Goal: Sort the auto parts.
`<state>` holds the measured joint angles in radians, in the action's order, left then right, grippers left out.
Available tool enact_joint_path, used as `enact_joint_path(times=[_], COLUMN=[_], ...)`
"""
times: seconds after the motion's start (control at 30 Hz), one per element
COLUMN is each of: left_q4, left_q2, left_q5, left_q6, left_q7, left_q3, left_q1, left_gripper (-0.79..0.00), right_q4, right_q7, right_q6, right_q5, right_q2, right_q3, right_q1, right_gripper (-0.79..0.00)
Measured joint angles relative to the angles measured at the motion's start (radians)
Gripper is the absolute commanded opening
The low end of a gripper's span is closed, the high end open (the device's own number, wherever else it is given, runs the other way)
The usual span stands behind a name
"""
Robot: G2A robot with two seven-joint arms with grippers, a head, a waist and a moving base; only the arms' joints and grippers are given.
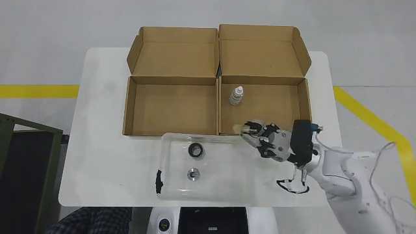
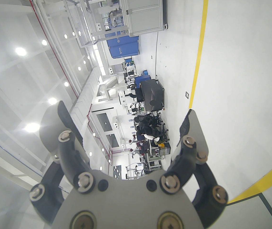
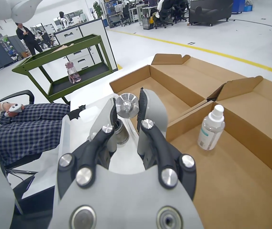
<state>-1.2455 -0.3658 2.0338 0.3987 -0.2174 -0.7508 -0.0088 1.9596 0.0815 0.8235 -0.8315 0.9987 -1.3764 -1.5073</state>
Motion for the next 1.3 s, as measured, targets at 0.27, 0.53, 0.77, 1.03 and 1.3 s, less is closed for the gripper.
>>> enact_joint_path(times=[0.27, 0.53, 0.77, 1.03, 1.3], left_q4=[0.000, 0.000, 0.000, 0.000, 0.000], left_q2=[0.000, 0.000, 0.000, 0.000, 0.000], left_q5=[0.000, 0.000, 0.000, 0.000, 0.000], left_q6=[0.000, 0.000, 0.000, 0.000, 0.000], left_q7=[0.000, 0.000, 0.000, 0.000, 0.000], left_q3=[0.000, 0.000, 0.000, 0.000, 0.000], left_q1=[0.000, 0.000, 0.000, 0.000, 0.000], left_gripper=[0.000, 0.000, 0.000, 0.000, 0.000], right_q4=[-0.019, -0.035, -0.009, 0.030, 0.018], right_q7=[-0.014, 0.003, 0.064, 0.225, 0.419], right_q6=[0.007, 0.008, -0.063, -0.192, -0.232], right_q5=[0.036, 0.042, -0.027, -0.190, -0.275], right_q2=[0.002, 0.002, 0.001, -0.001, 0.001], right_q3=[-0.001, -0.004, -0.013, -0.010, 0.050], right_q1=[0.010, 0.027, 0.029, 0.065, 0.158], right_gripper=[-0.785, -0.785, -0.785, -0.785, -0.785])
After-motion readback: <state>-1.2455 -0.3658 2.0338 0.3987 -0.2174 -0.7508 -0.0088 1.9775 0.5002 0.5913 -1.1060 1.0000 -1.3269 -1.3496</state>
